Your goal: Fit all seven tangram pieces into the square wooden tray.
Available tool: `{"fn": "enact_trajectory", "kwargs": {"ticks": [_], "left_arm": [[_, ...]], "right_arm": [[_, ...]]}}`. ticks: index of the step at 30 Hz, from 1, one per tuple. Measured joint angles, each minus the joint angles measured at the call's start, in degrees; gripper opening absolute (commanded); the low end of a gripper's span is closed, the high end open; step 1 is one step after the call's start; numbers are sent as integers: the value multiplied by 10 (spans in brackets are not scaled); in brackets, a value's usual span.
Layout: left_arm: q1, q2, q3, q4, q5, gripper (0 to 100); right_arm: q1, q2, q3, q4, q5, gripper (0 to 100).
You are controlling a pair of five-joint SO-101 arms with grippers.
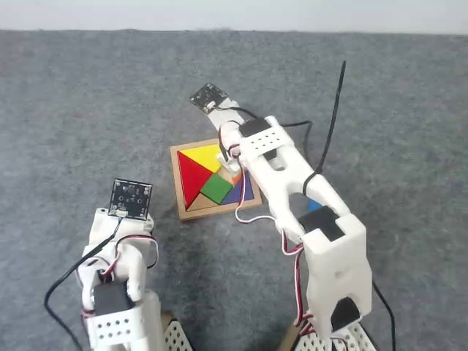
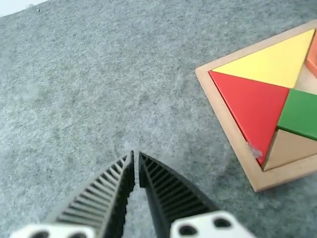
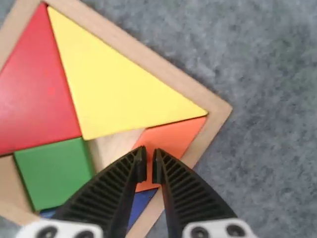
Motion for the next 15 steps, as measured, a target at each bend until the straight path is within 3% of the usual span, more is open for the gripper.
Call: {"fn": "enact_trajectory", "kwargs": {"ticks": [8,15], "left_arm": [[0,0,0,0,0,14],[0,0,0,0,0,14]], "right_arm": [[14,-63,-10,105,0,41],[120,-259,18,251,84,44]]}}
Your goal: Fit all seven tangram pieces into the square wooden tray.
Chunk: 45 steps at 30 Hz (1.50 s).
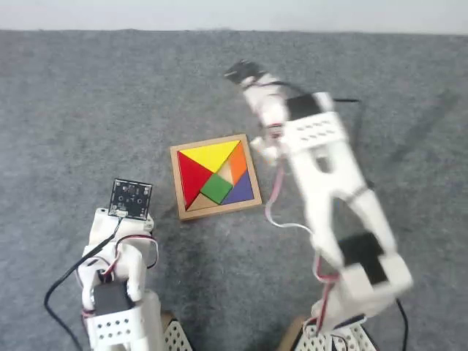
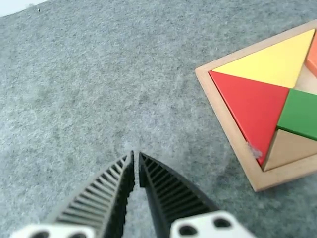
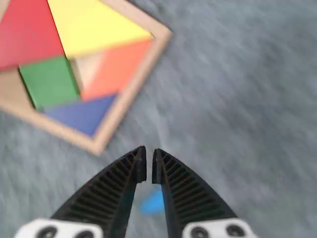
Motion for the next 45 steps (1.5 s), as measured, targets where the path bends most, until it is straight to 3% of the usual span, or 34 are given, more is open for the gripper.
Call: {"fn": "enact_trajectory", "kwargs": {"ticks": [6,12,15,19,33,45], "left_arm": [[0,0,0,0,0,14],[0,0,0,0,0,14],[0,0,0,0,0,14],[0,0,0,0,0,14],[1,0,0,0,0,14],[1,0,0,0,0,14]], "right_arm": [[36,-176,229,-37,70,44],[46,-345,557,-258,82,50],[43,-372,665,-350,69,106],[44,-378,683,-375,21,173],[43,-382,684,-382,10,172],[94,-382,684,-402,2,177]]}}
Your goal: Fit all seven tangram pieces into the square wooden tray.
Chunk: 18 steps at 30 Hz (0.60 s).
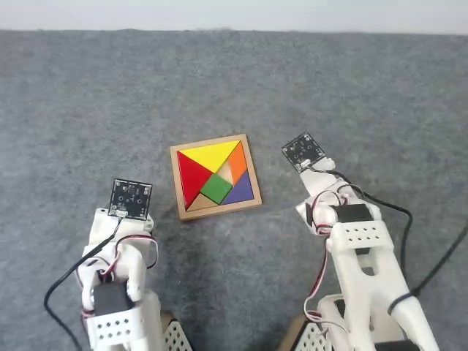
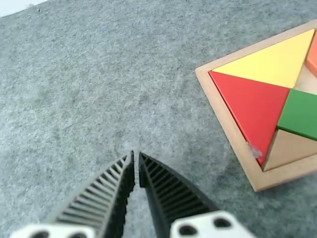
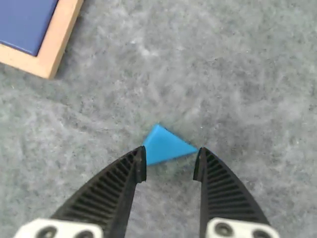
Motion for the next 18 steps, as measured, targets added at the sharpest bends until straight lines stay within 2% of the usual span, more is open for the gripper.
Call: {"fn": "enact_trajectory", "kwargs": {"ticks": [3,5,8,11,18], "left_arm": [[0,0,0,0,0,14],[0,0,0,0,0,14],[0,0,0,0,0,14],[0,0,0,0,0,14],[0,0,0,0,0,14]], "right_arm": [[4,0,0,2,-29,184],[2,0,-2,13,-47,228],[2,6,-32,53,-116,260],[0,56,-69,79,-227,262],[2,179,-145,82,-539,263]]}}
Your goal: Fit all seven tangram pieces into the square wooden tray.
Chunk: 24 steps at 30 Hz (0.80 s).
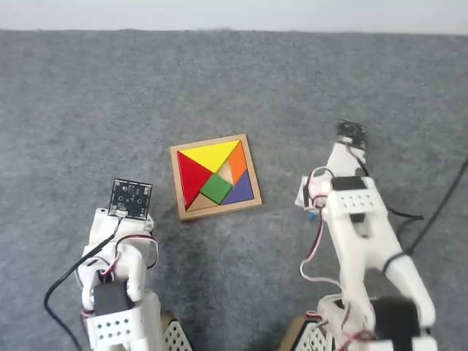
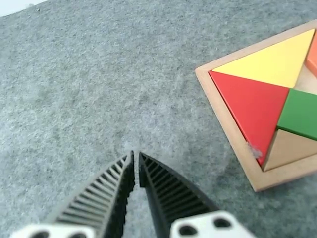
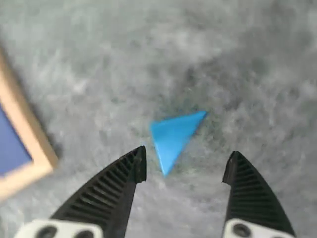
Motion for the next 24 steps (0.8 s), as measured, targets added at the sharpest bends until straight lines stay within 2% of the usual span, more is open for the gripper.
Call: {"fn": "enact_trajectory", "kwargs": {"ticks": [4,24], "left_arm": [[0,0,0,0,0,14],[0,0,0,0,0,14]], "right_arm": [[0,55,-28,0,-46,261],[-1,211,-157,29,-98,256]]}}
